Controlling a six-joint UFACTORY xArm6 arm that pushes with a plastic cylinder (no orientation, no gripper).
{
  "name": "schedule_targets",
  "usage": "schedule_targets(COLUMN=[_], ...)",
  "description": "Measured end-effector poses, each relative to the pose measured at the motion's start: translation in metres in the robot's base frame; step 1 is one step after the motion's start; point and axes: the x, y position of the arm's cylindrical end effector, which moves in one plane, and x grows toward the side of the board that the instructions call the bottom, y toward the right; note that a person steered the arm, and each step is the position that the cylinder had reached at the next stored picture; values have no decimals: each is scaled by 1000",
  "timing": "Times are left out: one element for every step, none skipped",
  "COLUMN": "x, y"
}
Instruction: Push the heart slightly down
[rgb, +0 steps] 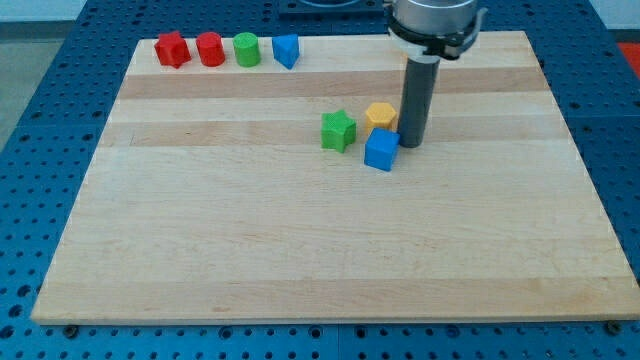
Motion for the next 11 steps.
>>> schedule_targets(x=[-4,-38,-96,-154,-204,-215,-209,-204,-198,-189,-188], y=[30,56,62,62,62,37,25,27,43,44,22])
